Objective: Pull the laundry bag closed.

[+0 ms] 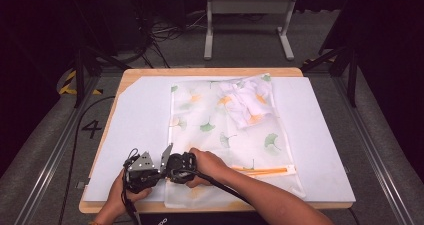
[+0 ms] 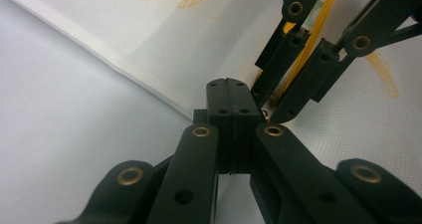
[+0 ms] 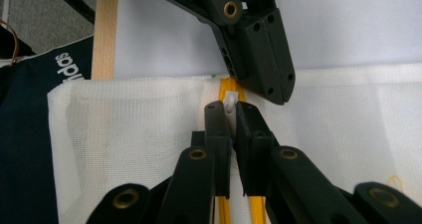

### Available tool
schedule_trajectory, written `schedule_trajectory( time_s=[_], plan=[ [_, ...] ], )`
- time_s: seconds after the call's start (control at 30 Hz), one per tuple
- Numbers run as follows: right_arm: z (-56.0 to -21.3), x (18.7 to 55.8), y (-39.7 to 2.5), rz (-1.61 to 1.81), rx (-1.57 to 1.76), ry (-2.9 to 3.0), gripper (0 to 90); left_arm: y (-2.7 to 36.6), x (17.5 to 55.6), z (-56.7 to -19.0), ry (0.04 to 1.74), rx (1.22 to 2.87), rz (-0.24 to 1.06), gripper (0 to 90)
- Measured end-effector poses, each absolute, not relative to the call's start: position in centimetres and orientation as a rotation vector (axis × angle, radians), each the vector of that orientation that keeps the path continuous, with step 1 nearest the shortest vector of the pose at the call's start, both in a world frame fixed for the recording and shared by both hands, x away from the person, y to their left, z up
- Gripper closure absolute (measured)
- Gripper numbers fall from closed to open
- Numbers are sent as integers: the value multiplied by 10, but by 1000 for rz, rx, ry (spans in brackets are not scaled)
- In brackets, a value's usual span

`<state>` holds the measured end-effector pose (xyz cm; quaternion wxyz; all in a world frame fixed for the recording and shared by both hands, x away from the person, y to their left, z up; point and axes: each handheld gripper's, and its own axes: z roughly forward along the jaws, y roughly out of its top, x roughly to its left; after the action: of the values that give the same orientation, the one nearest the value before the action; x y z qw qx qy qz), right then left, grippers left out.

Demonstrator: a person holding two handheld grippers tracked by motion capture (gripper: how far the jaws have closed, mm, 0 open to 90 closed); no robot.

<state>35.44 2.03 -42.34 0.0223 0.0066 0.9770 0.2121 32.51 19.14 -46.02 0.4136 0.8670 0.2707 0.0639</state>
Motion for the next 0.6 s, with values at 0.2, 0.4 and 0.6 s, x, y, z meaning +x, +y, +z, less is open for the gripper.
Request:
schedule_trajectory(
  time_s=[0.2,0.4,0.6],
  plan=[
    [-424,354,17,677,27,3015,845,192,326,-460,679,2182,152,900],
    [-423,355,13,674,33,3019,845,192,326,-460,685,2179,146,900],
    [-423,356,3,669,49,3026,845,192,326,-461,687,2178,148,900]
  ],
)
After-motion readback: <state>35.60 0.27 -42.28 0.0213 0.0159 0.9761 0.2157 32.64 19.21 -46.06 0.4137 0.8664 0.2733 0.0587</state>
